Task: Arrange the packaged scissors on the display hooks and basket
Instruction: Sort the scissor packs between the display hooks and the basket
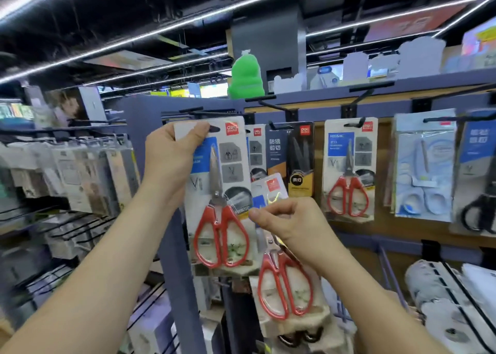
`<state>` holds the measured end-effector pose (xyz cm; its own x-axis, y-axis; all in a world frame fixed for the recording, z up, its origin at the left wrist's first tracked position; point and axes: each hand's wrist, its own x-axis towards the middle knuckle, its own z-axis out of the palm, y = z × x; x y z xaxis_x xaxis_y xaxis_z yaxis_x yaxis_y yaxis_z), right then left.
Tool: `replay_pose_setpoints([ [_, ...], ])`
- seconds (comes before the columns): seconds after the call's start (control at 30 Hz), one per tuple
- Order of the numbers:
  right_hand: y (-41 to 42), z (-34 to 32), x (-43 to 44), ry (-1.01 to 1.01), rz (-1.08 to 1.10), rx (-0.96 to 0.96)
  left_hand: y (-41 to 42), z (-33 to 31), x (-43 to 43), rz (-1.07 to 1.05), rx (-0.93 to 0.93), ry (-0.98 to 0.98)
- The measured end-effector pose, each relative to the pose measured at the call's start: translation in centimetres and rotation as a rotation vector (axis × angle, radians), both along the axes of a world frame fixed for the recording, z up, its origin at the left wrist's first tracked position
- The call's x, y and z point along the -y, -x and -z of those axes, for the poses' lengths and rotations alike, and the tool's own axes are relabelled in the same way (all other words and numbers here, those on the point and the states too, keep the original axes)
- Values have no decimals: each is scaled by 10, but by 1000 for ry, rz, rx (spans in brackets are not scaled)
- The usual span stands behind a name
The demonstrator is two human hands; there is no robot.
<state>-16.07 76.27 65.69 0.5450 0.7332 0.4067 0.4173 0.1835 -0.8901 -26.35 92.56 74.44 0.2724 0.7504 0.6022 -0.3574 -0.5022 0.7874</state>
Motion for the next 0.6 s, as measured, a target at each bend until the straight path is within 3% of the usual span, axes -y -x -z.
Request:
replay_pose_setpoints([
  [0.3,-3,7,-12,-22,-83,-60,-16,-6,-14,-100,-74,-20],
  [0.5,-1,-16,-2,-75,-74,84,-26,-11,-23,-142,-121,61],
  [0.6,-3,-20,-3,-107,-78,61,-31,-9,-22,-210,-160,53],
])
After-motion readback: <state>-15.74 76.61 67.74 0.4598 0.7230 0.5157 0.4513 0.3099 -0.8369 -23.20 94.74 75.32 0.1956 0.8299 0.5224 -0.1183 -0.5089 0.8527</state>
